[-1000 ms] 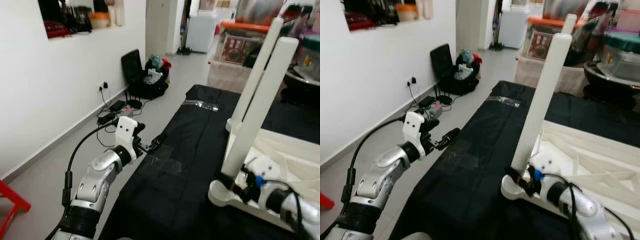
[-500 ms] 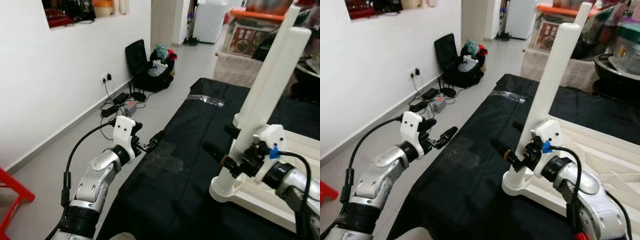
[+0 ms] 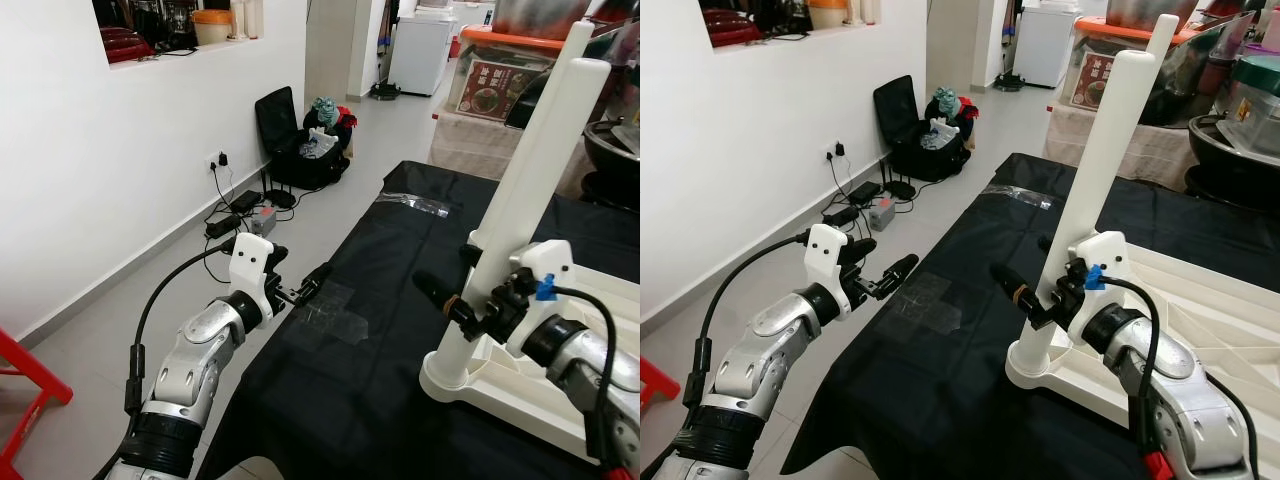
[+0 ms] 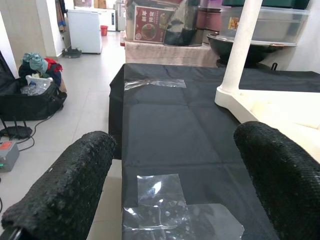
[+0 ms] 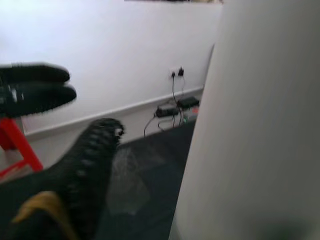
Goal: Building children table
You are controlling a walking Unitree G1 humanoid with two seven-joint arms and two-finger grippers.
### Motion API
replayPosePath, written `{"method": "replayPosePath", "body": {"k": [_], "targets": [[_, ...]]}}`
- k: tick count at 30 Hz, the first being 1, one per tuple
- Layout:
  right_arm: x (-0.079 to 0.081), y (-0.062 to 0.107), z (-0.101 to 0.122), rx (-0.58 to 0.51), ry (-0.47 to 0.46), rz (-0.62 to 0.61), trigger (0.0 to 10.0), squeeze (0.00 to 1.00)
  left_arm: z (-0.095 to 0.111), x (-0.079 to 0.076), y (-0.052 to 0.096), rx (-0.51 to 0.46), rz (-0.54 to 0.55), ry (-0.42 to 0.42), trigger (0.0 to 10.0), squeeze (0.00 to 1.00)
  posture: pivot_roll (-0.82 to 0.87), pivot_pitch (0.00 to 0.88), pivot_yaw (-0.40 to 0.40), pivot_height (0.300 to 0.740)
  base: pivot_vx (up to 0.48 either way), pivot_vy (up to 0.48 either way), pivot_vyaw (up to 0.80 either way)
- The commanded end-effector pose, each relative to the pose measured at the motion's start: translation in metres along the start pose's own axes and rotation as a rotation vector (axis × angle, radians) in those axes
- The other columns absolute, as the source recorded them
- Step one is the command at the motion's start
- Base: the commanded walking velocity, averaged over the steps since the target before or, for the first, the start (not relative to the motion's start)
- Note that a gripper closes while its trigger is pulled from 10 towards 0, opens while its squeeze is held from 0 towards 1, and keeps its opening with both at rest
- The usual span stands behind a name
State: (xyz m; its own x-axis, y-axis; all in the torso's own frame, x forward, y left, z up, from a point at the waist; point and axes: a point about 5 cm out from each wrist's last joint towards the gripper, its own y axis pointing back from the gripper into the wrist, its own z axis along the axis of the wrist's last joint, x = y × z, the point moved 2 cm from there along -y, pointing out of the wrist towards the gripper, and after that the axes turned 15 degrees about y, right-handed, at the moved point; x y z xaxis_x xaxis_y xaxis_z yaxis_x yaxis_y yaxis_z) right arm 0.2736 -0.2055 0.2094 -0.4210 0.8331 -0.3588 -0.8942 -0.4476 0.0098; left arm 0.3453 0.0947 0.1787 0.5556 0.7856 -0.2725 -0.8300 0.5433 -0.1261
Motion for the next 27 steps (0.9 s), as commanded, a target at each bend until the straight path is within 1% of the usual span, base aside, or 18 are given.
{"method": "replayPosePath", "body": {"k": [1, 2, 6, 9, 10, 15, 16, 18, 19, 20, 22, 23, 25, 26, 27], "targets": [[0.0, 0.001, -0.004, 0.028, 0.015, -0.021, 3.3, 0.0, -0.004, 0.0, 0.0, 0.016, -0.001, -0.002, 10.0, 0.0, -0.01, 0.0, -0.058, 0.74, 0.0, 0.0, 0.0], [-0.007, 0.002, -0.006, 0.03, -0.003, -0.089, 0.0, 0.0, -0.004, 0.0, -0.001, 0.016, -0.005, -0.002, 10.0, 0.0, -0.01, 0.0, -0.056, 0.74, 0.0, 0.0, 0.0], [-0.009, 0.002, -0.004, 0.016, -0.017, -0.12, 0.0, 0.0, -0.003, 0.0, -0.002, 0.015, -0.006, -0.002, 10.0, 0.0, -0.01, 0.0, -0.056, 0.74, 0.0, 0.0, 0.0], [-0.008, 0.001, -0.001, 0.001, -0.016, -0.119, 0.0, 0.0, -0.003, 0.0, -0.002, 0.015, -0.006, -0.003, 10.0, 0.0, -0.01, 0.0, -0.057, 0.74, 0.0, 0.0, 0.0], [-0.005, 0.0, 0.003, -0.017, -0.022, -0.113, 0.0, 0.0, -0.003, 0.001, -0.001, 0.015, -0.004, -0.005, 10.0, 0.0, -0.01, 0.0, -0.059, 0.74, 0.0, 0.0, 0.0], [-0.001, 0.0, 0.005, -0.027, -0.026, -0.096, 0.0, 0.0, -0.003, 0.002, -0.001, 0.016, -0.002, -0.006, 10.0, 0.0, -0.01, 0.0, -0.059, 0.74, 0.0, 0.0, 0.0], [0.004, 0.005, 0.005, -0.027, -0.016, -0.059, 0.0, 0.0, -0.003, 0.002, 0.0, 0.016, -0.001, -0.005, 10.0, 0.0, -0.02, 0.0, -0.058, 0.74, 0.0, 0.0, 0.0], [0.004, 0.005, 0.005, -0.027, -0.016, -0.059, 0.0, 0.0, -0.003, 0.002, 0.0, 0.016, -0.001, -0.005, 10.0, 0.0, -0.02, 0.0, -0.058, 0.74, 0.0, 0.0, 0.0], [0.008, 0.008, 0.004, -0.026, -0.008, -0.032, 0.0, 0.0, -0.004, 0.002, 0.0, 0.016, -0.001, -0.005, 10.0, 0.0, -0.02, 0.0, -0.058, 0.74, 0.0, 0.0, 0.0], [0.01, 0.019, 0.001, -0.006, 0.011, 0.007, 0.0, 0.0, -0.004, 0.001, 0.0, 0.017, -0.001, -0.004, 10.0, 0.0, -0.03, 0.0, -0.047, 0.74, 0.0, 0.0, 0.0], [0.01, 0.019, 0.001, -0.006, 0.011, 0.007, 0.0, 0.0, -0.004, 0.001, 0.0, 0.017, -0.001, -0.004, 10.0, 0.0, -0.03, 0.0, -0.047, 0.74, 0.0, 0.0, 0.0], [0.007, 0.036, -0.004, 0.027, 0.03, 0.05, 0.0, 0.0, -0.005, 0.001, -0.001, 0.019, -0.005, -0.002, 10.0, 0.0, -0.04, 0.0, -0.04, 0.74, 0.0, 0.0, 0.0], [0.007, 0.036, -0.004, 0.027, 0.03, 0.05, 0.0, 0.0, -0.005, 0.001, -0.001, 0.019, -0.005, -0.002, 10.0, 0.0, -0.04, 0.0, -0.04, 0.74, 0.0, 0.0, 0.0], [0.002, 0.048, -0.008, 0.06, 0.052, 0.064, 0.0, 0.0, -0.005, 0.0, -0.002, 0.021, -0.009, 0.0, 10.0, 0.0, -0.05, 0.0, -0.036, 0.74, 0.0, 0.0, 0.0], [-0.009, 0.059, -0.013, 0.095, 0.071, 0.048, 0.0, 0.0, -0.005, -0.001, -0.003, 0.022, -0.013, 0.001, 10.0, 0.0, -0.05, 0.0, -0.035, 0.74, 0.0, 0.0, 0.0]]}}
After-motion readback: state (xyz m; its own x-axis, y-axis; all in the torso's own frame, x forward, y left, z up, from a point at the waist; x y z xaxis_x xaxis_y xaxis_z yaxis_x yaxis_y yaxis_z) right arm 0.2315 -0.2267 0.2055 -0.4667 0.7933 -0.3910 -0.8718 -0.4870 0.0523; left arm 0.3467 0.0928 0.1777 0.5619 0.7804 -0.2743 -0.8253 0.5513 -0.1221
